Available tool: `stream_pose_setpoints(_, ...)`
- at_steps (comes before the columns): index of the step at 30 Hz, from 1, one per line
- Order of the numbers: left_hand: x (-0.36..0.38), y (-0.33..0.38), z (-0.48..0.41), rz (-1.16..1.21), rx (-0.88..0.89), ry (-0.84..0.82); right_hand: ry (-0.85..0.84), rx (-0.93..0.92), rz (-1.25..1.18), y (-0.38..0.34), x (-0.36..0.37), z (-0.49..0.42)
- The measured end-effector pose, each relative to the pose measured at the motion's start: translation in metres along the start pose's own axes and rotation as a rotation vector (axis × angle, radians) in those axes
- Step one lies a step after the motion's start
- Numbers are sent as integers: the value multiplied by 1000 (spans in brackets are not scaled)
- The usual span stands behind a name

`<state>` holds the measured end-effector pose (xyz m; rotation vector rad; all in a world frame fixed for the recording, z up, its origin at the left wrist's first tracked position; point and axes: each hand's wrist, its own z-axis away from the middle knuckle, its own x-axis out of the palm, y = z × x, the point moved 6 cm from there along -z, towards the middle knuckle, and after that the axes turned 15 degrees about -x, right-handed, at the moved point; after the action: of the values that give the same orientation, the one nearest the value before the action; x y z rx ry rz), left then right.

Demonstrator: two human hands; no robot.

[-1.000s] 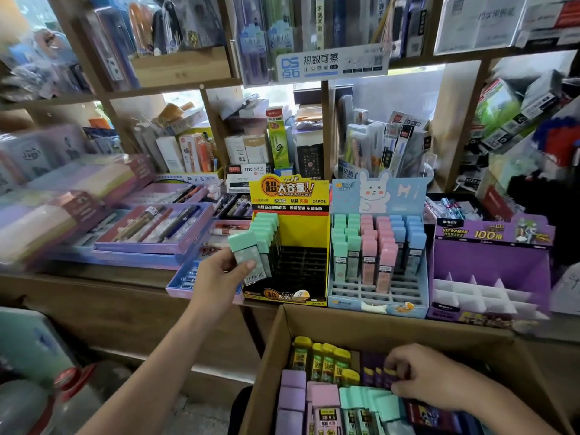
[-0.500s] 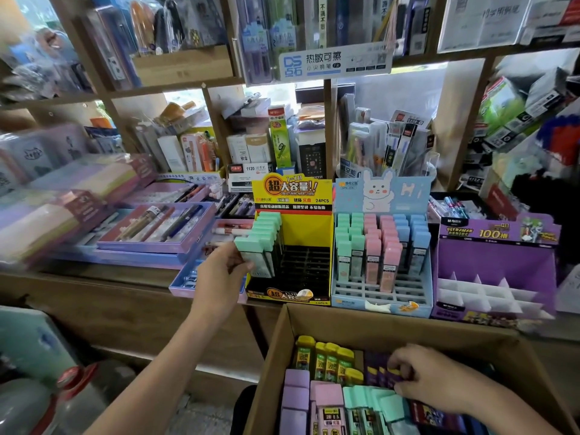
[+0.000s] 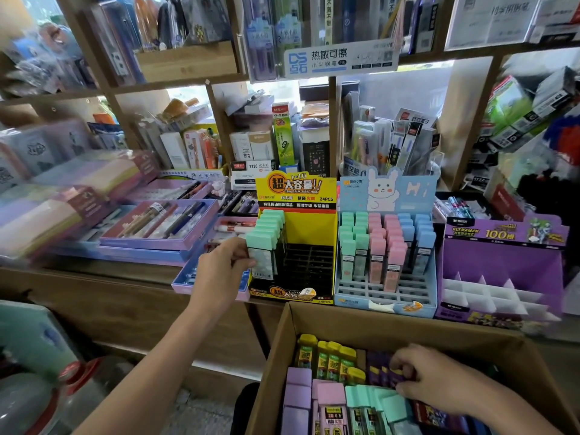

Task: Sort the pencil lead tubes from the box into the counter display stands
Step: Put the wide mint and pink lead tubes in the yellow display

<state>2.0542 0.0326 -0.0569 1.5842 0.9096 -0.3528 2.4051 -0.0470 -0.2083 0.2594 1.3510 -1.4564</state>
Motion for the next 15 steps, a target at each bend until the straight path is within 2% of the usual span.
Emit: stream_pose_setpoints(15, 9, -13, 2, 79, -33, 3, -21, 19, -10, -4, 0, 1)
